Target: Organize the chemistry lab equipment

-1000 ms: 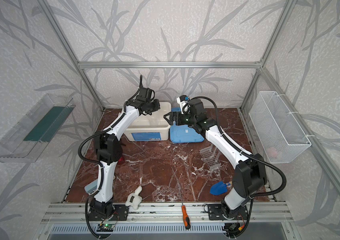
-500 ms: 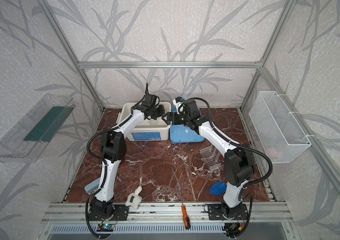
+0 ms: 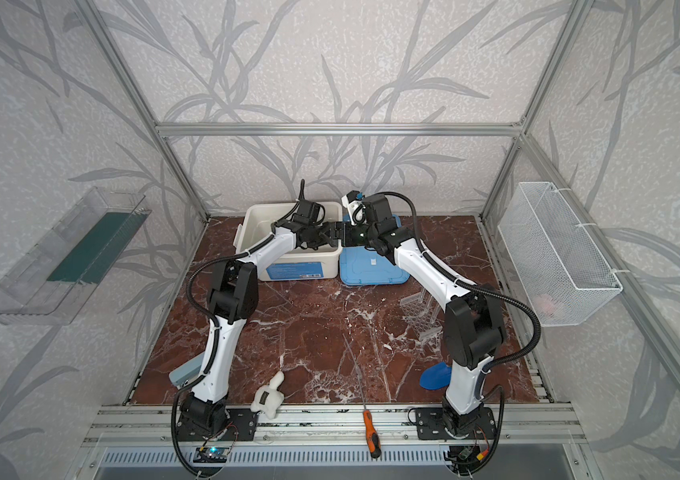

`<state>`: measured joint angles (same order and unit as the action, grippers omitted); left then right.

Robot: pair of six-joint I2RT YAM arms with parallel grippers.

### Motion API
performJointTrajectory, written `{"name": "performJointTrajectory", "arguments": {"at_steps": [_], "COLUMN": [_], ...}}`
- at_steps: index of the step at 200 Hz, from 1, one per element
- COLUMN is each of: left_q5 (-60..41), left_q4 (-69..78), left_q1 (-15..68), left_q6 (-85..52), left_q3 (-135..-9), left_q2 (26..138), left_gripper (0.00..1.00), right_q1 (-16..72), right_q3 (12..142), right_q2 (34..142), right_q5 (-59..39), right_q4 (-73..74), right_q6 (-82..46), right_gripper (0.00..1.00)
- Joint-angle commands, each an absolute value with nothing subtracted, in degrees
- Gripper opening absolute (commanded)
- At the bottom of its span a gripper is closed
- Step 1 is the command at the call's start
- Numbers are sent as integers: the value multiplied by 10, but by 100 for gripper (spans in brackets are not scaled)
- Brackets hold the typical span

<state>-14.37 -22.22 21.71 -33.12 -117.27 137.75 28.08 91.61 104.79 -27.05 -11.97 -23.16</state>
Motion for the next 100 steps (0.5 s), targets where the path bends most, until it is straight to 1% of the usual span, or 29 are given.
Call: {"name": "performJointTrajectory", "arguments": {"at_steps": [1, 20, 42, 69, 100], "left_q5": [-149, -149, -150, -155, -139], "left_q4": [-210, -211, -208, -191, -198], "left_q1": [220, 220, 221, 221, 222], "left_q6": [-337, -340, -341, -350, -348], "left_q3": [-1160, -1159, -1152, -1140, -1140], "left_q2": [1390, 1396, 1403, 1406, 1403], "left_gripper": [1, 2, 10, 12, 22], "right_q1": [287, 286, 287, 287, 287], "right_q3": [934, 933, 933, 934, 934], "right_q2": [1060, 1062, 1061, 1061, 1060], "right_q5": [-273, -272, -269, -263, -262], "right_q4": [-139, -140, -141, -146, -152], "right_q6": [-217, -217, -215, -211, -208], "right_gripper": [90, 90, 90, 90, 90]}}
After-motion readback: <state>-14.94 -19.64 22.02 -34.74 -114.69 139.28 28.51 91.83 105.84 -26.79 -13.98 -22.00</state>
